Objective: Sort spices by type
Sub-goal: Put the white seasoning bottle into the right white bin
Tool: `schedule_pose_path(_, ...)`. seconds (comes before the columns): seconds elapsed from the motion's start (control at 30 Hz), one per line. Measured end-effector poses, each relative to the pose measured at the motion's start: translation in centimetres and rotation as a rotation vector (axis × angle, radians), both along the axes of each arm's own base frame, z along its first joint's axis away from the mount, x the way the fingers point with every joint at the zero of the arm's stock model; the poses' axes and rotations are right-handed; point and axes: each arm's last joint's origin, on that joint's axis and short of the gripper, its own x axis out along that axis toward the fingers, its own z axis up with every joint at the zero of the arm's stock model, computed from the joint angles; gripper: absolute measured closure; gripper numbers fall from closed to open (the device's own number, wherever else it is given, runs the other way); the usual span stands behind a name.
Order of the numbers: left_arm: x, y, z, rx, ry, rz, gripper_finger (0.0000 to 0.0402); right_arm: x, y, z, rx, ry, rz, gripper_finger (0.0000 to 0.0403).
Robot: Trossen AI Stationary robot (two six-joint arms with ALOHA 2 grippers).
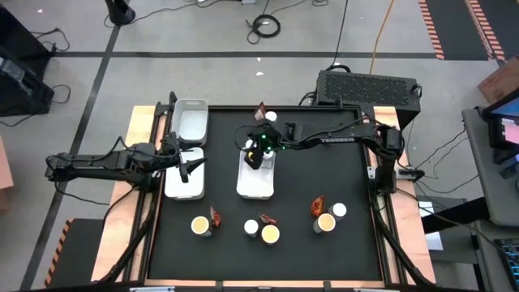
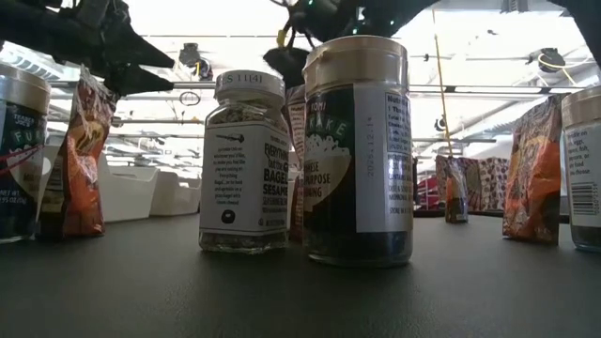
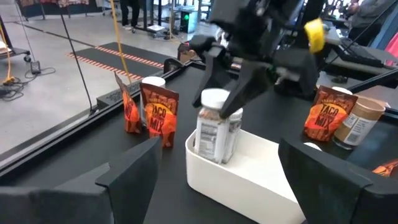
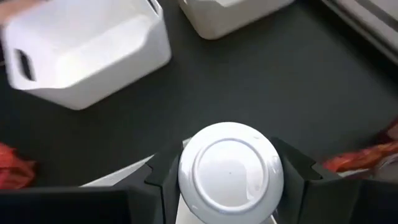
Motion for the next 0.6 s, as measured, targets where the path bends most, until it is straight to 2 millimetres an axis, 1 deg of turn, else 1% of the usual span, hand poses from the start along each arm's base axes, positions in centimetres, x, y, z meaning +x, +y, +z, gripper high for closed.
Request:
schedule_pose_path(0.1, 0.0, 0.0, 0.0, 0.0, 0.003, 0.0, 0.0075, 0.2, -0.1, -1.0, 0.003, 0.035, -0.026, 0.0252)
schedule_pose_path(0.27, -0.1, 0.0, -0.2, 0.001, 0.026, 0.0, 0.0075, 0.5, -0.2, -1.8, 0.021, 0.045, -0.046, 0.0252)
schedule_pose_path(0.6, 0.0, 0.0, -0.2, 0.001, 0.025, 0.0, 0.0075, 0.1, 0.2, -2.3, 0.051, 0.113, -0.059, 0.0252)
